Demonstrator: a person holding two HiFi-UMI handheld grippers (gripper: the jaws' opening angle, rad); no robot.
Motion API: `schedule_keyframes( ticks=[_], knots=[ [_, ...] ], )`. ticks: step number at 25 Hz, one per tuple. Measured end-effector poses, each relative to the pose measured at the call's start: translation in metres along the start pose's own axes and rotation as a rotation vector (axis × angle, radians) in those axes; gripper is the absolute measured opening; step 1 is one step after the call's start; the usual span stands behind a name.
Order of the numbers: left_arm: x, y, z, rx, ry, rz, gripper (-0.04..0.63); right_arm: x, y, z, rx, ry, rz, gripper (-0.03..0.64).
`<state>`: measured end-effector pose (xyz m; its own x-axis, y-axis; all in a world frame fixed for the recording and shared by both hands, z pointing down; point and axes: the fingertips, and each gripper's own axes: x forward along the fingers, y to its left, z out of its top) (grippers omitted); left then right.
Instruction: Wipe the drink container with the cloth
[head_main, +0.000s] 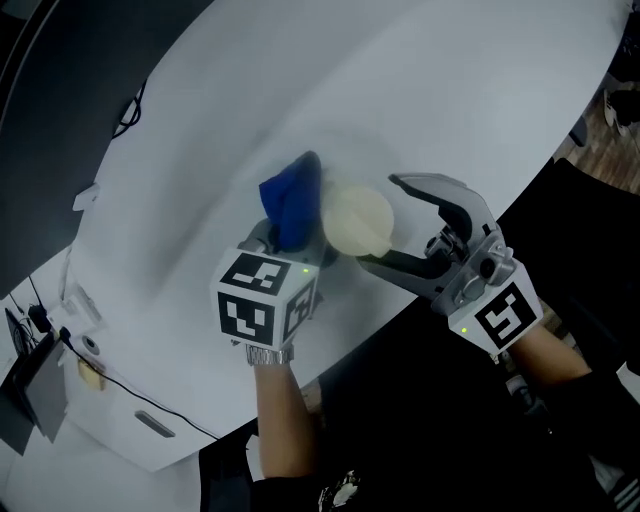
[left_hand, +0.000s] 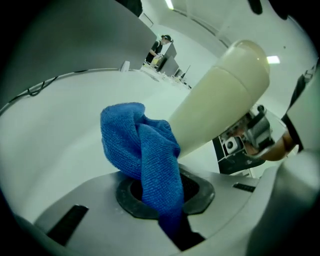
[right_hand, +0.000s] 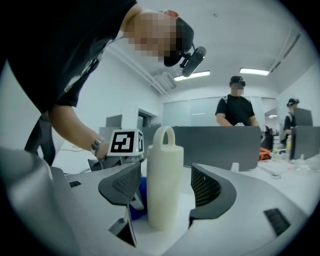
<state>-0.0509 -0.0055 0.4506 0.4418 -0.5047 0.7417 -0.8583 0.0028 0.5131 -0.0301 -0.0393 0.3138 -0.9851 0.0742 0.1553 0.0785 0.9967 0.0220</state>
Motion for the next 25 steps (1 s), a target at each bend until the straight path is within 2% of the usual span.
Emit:
schedule_keyframes(
  ticks=[4, 6, 8, 10, 13, 14, 16, 18, 20, 25],
  knots=[
    [-0.001, 0.000, 0.001, 0.013, -0.009, 0.014, 0.046, 0.008, 0.001, 0.008, 0.052, -0.033, -0.269, 0.278],
    [0.000, -0.003, 0.001, 0.032, -0.006, 0.013, 0.046, 0.022, -0.003, 0.016, 0.041, -0.056, -0.330, 0.278],
    [0.000, -0.004, -0.001, 0.049, -0.003, 0.006, 0.046, 0.033, -0.004, 0.015, 0.058, -0.048, -0.338, 0.276],
    [-0.007, -0.005, -0.002, 0.078, -0.007, 0.003, 0.046, 0.035, -0.002, 0.009, 0.073, -0.029, -0.292, 0.276],
    [-0.034, -0.015, 0.003, 0.202, -0.046, -0.025, 0.046, 0.029, 0.000, -0.002, 0.088, -0.002, -0.118, 0.276],
    [-0.048, -0.025, 0.009, 0.238, -0.082, -0.069, 0.046, 0.027, 0.001, -0.003, 0.088, 0.004, -0.036, 0.276],
    [-0.074, -0.048, 0.026, 0.261, -0.175, -0.192, 0.046, 0.024, 0.003, 0.000, 0.071, 0.001, 0.129, 0.276],
    [-0.089, -0.061, 0.040, 0.289, -0.203, -0.250, 0.046, 0.025, 0.006, 0.006, 0.042, -0.010, 0.245, 0.276],
    [-0.090, -0.062, 0.042, 0.329, -0.156, -0.232, 0.046, 0.029, 0.008, 0.009, 0.026, -0.013, 0.288, 0.276],
    [-0.057, -0.045, 0.030, 0.325, -0.084, -0.190, 0.046, 0.031, 0.014, 0.011, 0.002, -0.006, 0.314, 0.276]
  ],
)
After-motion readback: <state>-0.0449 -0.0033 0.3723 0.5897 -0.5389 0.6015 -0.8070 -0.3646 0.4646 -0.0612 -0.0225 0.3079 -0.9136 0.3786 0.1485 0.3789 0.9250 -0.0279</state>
